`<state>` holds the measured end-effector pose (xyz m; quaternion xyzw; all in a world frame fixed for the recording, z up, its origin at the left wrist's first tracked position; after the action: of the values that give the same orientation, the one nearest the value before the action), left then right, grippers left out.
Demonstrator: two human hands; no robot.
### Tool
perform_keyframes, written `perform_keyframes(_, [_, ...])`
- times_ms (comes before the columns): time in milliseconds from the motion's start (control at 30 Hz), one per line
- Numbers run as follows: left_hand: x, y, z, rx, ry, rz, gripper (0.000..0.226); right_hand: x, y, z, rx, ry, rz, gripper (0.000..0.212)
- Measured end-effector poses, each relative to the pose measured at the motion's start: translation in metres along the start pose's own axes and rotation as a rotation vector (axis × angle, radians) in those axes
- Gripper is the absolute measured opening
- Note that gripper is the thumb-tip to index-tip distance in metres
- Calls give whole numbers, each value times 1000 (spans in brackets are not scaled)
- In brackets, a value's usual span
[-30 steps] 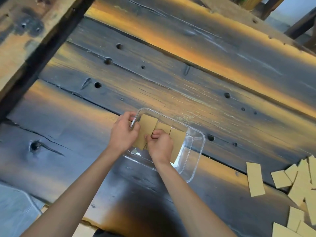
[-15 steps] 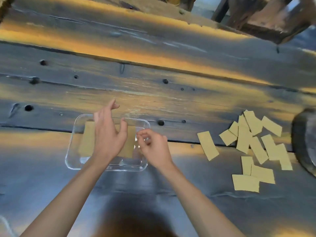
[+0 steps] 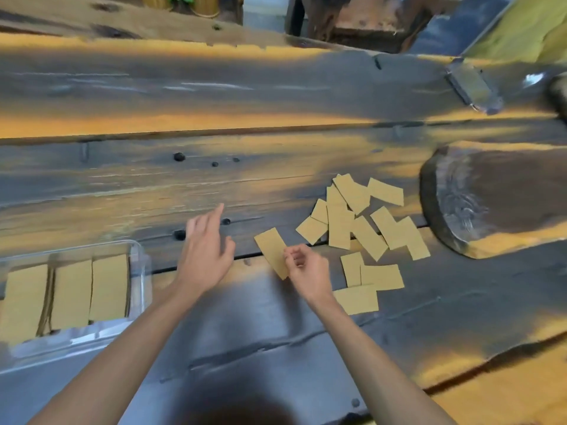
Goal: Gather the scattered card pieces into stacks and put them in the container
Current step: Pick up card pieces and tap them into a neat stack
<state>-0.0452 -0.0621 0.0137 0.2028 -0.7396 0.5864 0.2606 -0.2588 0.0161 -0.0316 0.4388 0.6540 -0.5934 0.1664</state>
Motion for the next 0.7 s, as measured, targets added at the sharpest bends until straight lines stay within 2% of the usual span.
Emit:
perform_keyframes(300, [53,78,26,-77,-11,47,55,68,-76,35,41,48,-52,16])
perform_keyframes(433, [79,116,42,-144,-12,42,52,94,-101,58,42,89,-233,48])
perform_keyframes(567, [105,154,62,-228,-14,16,54,101,-115,91,46,-7,-319,74])
perform_keyframes(700, [118,184,78,-279,-84,-1,64,102,-111,120,-78,-46,-363,95])
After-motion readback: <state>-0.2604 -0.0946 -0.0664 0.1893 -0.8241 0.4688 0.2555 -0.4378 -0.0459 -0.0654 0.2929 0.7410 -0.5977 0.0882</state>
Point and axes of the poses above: each hand's wrist, its own z-axis towards the middle knuckle, its own y-axis out of the palm, x = y × z, the point moved 6 cm from there along z, towards the middle knuckle, and after that the axes turned 8 degrees about -y, right-handed, at the moved point
